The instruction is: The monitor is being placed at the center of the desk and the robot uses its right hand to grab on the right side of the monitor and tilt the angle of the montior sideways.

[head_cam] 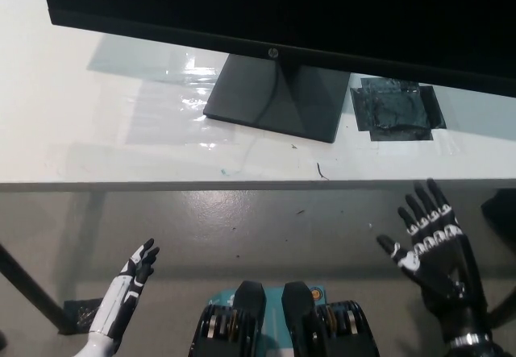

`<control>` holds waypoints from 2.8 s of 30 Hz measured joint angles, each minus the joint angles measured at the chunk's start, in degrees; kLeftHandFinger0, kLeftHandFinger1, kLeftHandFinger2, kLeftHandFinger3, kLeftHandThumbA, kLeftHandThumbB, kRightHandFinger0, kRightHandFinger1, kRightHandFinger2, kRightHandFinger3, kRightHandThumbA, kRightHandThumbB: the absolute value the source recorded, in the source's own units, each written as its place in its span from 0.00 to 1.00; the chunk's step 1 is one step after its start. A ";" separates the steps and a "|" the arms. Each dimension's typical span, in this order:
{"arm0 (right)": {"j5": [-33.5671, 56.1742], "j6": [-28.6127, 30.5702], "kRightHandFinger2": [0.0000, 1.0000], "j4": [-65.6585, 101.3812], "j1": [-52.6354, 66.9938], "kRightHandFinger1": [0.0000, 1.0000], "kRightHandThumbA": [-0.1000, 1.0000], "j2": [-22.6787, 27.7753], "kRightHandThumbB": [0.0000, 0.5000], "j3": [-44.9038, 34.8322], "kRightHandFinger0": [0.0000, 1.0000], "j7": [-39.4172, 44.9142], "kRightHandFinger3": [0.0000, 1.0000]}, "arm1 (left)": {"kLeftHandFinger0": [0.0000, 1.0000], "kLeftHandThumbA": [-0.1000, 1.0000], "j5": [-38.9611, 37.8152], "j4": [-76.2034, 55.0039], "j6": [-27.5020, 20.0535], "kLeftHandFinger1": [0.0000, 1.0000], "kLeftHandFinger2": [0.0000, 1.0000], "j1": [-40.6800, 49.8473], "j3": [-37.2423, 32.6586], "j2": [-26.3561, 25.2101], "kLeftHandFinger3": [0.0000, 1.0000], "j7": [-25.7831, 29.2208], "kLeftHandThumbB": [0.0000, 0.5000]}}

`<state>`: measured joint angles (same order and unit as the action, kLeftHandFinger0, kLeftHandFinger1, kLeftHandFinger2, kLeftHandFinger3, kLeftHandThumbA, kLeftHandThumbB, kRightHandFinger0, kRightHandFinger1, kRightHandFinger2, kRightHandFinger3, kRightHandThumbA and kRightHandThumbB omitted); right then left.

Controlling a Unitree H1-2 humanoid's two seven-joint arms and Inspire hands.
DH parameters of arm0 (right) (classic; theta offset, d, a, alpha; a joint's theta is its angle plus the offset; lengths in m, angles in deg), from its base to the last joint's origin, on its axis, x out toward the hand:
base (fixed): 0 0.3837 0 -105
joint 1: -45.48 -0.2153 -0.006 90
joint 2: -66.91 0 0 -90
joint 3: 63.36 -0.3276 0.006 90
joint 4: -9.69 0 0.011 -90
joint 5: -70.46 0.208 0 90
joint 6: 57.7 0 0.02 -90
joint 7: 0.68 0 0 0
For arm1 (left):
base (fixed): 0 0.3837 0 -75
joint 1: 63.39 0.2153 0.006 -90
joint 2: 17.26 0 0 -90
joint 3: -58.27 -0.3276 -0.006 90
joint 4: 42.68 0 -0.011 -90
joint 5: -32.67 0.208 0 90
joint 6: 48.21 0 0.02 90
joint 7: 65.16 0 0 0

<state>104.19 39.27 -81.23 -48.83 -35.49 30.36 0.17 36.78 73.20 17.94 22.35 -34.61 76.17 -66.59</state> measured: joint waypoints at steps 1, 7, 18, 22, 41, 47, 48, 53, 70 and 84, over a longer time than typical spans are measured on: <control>1.03 -0.59 1.00 -0.03 -0.66 1.00 1.00 -0.23 0.65 -0.26 1.00 0.00 1.00 | 1.00 1.00 0.00 0.00 0.00 1.00 1.00 0.00 0.00 0.00 1.00 0.00 0.56; 7.49 -4.17 1.00 -0.67 -4.72 1.00 1.00 -1.89 0.65 -2.45 1.00 0.00 1.00 | 1.00 1.00 0.01 0.00 0.00 1.00 1.00 0.00 0.00 -0.01 1.00 0.00 0.56; 19.94 -12.06 1.00 -5.44 -13.59 1.00 1.00 -5.46 0.68 -9.63 1.00 0.01 1.00 | 1.00 1.00 0.00 0.00 -0.01 1.00 1.00 0.00 -0.02 -0.01 1.00 0.00 0.56; 24.04 -14.79 1.00 -9.23 -17.28 1.00 1.00 -6.52 0.67 -13.19 1.00 0.07 1.00 | 1.00 1.00 0.00 -0.02 -0.04 1.00 1.00 0.00 -0.04 -0.02 1.00 -0.01 0.55; 31.67 -21.59 1.00 -34.02 -28.12 1.00 1.00 -9.00 0.63 -25.44 1.00 7.06 1.00 | 1.00 1.00 -0.03 -0.81 -0.71 1.00 1.00 1.90 -1.19 -0.08 1.00 0.00 0.54; 30.68 -20.66 1.00 -42.58 -33.03 1.00 1.00 -8.32 0.69 -27.56 1.00 10.70 1.00 | 1.00 1.00 -0.05 -0.95 -0.80 1.00 1.00 2.01 -1.24 -0.09 1.00 0.00 0.58; 30.54 -20.55 1.00 -43.40 -33.53 1.00 1.00 -8.25 0.69 -27.82 1.00 11.00 1.00 | 1.00 1.00 -0.05 -0.98 -0.80 1.00 1.00 2.01 -1.24 -0.09 1.00 0.00 0.58; 29.71 -19.74 1.00 -46.74 -35.58 1.00 1.00 -7.90 0.67 -29.45 1.00 12.41 1.00 | 1.00 1.00 -0.10 -1.03 -0.81 1.00 1.00 1.93 -1.26 -0.09 1.00 -0.01 0.58; 26.90 -19.37 1.00 -47.68 -42.46 1.00 1.00 -5.15 0.70 -32.67 1.00 12.36 1.00 | 1.00 1.00 -0.33 -1.03 -0.83 1.00 1.00 1.65 -1.35 -0.10 1.00 -0.05 0.57; 24.57 -18.43 1.00 -51.54 -46.83 1.00 1.00 -3.91 0.65 -33.99 1.00 12.28 1.00 | 1.00 1.00 -0.24 -1.04 -0.83 1.00 1.00 1.61 -1.48 -0.29 1.00 -0.05 0.52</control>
<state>128.76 20.84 -132.76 -95.66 -39.39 -3.63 12.46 36.54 72.16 17.11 23.95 -36.09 75.89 -66.65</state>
